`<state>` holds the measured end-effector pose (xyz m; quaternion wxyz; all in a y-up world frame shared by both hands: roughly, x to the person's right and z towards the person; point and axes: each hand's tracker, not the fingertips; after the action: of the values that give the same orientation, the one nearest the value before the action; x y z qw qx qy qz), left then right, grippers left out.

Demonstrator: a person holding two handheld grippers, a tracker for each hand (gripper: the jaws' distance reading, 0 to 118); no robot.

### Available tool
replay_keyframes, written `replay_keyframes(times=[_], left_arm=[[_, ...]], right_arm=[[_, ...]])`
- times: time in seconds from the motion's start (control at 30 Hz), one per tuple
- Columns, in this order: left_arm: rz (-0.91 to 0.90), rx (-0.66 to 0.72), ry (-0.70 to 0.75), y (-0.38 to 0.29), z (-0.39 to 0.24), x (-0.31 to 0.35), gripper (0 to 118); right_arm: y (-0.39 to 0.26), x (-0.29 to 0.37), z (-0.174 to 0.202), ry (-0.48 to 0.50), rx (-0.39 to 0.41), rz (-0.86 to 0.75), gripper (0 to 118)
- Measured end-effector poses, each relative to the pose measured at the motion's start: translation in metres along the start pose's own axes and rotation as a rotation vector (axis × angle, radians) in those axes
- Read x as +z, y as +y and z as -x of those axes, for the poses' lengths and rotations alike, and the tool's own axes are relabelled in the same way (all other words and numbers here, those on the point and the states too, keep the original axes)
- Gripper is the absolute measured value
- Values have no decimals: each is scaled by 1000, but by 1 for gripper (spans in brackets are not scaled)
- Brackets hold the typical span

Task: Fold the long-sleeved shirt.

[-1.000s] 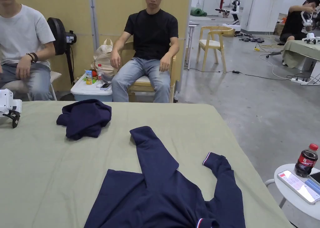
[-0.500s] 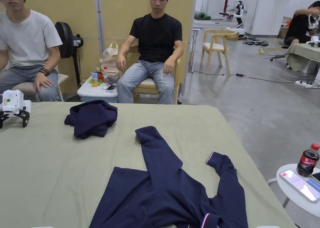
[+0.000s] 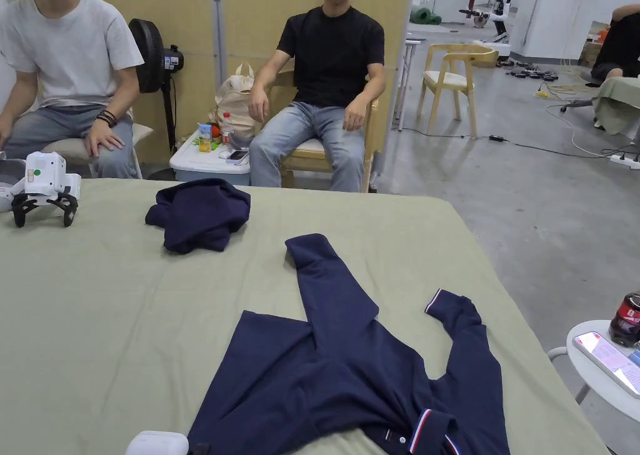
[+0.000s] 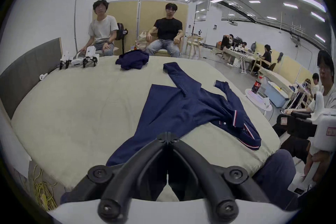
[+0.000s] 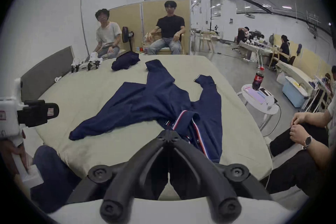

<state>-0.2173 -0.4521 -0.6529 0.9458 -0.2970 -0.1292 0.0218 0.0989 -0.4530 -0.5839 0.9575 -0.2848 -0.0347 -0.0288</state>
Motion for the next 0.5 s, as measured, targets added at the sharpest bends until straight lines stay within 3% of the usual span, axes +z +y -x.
replay_keyframes(times=[0.27, 0.43, 0.5], left_arm=[[56, -7, -13, 13, 10, -40, 0], [75, -22, -21, 38, 18, -89, 0], [81, -8, -17, 53, 24, -115, 0]], right_arm=[[24, -62, -5, 61, -7, 84, 0], [117, -165, -14, 103, 13, 74, 0], [159, -223, -7, 107, 73, 74, 0]])
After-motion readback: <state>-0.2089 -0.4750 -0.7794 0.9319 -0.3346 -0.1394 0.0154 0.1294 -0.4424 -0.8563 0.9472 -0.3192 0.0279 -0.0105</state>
